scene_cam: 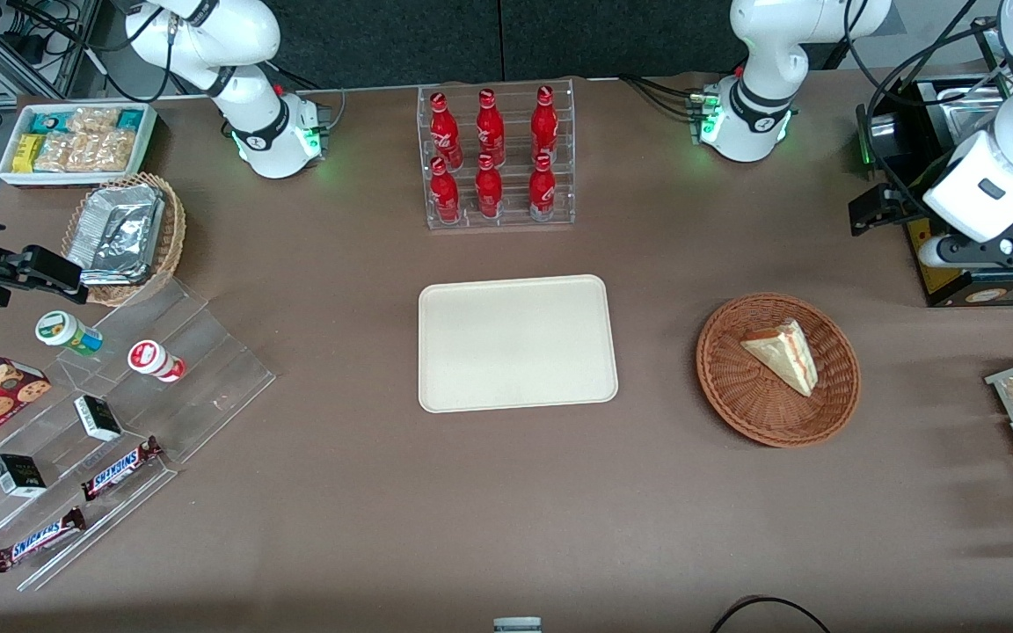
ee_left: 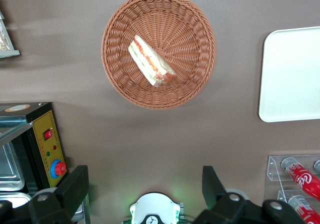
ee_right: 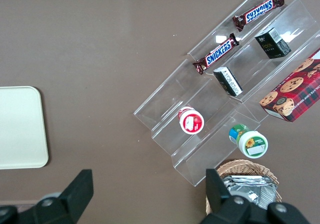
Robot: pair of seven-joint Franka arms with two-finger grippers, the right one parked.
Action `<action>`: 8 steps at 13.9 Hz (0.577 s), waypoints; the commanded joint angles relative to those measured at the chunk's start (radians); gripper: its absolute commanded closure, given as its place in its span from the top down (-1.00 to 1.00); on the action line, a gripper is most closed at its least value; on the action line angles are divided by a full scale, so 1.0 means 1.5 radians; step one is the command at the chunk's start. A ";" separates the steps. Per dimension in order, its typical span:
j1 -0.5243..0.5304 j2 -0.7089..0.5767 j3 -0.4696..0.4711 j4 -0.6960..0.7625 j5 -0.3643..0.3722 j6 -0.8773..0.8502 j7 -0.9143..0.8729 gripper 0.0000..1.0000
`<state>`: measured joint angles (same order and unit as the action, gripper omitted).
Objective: Place sandwich from basket to tray
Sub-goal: 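Move the left gripper down over the sandwich in the wicker basket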
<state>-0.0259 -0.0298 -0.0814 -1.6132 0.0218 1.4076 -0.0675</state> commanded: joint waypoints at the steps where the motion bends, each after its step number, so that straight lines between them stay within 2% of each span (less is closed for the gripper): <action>1: -0.010 0.005 0.010 0.010 0.003 -0.013 0.015 1.00; 3: -0.009 0.007 0.010 -0.018 0.004 0.008 0.010 1.00; 8: -0.004 0.002 0.023 -0.172 0.008 0.170 0.004 1.00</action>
<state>-0.0258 -0.0076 -0.0681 -1.7865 0.0230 1.5843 -0.0640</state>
